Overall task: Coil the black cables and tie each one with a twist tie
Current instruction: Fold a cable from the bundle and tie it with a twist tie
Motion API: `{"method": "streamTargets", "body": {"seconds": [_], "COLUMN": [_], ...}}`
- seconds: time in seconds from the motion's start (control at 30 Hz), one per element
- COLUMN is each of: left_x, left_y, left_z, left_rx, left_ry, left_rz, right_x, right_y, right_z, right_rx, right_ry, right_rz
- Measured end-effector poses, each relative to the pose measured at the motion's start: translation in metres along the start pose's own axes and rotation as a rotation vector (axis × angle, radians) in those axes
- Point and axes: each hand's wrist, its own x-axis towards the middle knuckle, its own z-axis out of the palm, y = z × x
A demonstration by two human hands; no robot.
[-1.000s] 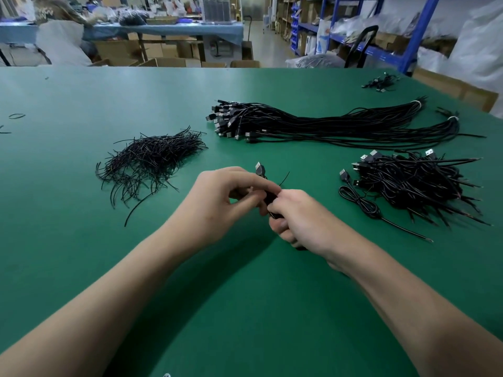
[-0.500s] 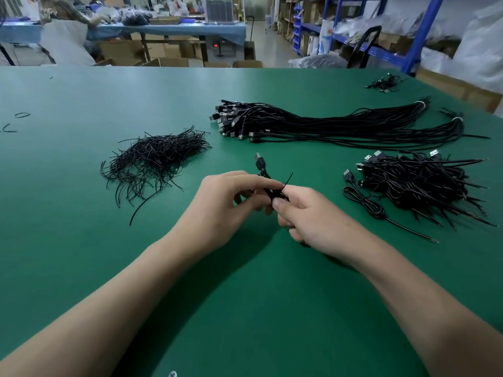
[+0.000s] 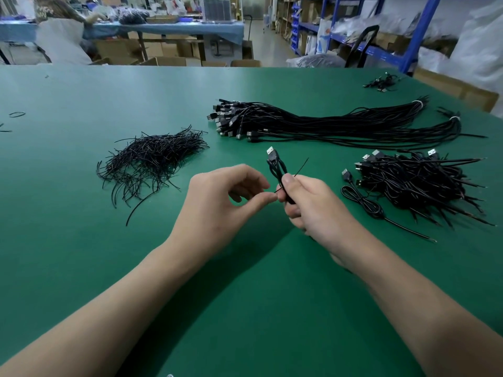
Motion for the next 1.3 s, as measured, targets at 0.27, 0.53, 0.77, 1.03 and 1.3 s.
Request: {"method": "streamTargets", "body": {"seconds": [0.27,0.53,0.77,1.03,1.3], "left_x": [0.002,0.004,0.002,0.0,0.002], "left_y": [-0.005,-0.007,-0.017,-0.011,-0.011], "left_z": [0.004,0.003,-0.009,-0.001,0.0], "left_rx": [-0.279,-0.575,-0.723,-0.696,-0.572], "left_ry": [-0.143,-0.226,-0.545,-0.428,-0.306], "left_rz": [-0.231,-0.339,-0.296,-0.238,-0.285], "right_x": [0.002,-0.004,-0.015,-0.012,-0.004], "right_y": [0.002,-0.007,-0.017,-0.013,-0.007], "right_z": [0.003,0.001,-0.001,-0.007,-0.005], "right_rx": [-0.021,0.156,0.447,0.521,0.381], "right_ry": [0.015,-0.11,-0.429,-0.495,-0.362], "right_rz": [-0.07,-0.097,-0.008,0.016,0.062]}}
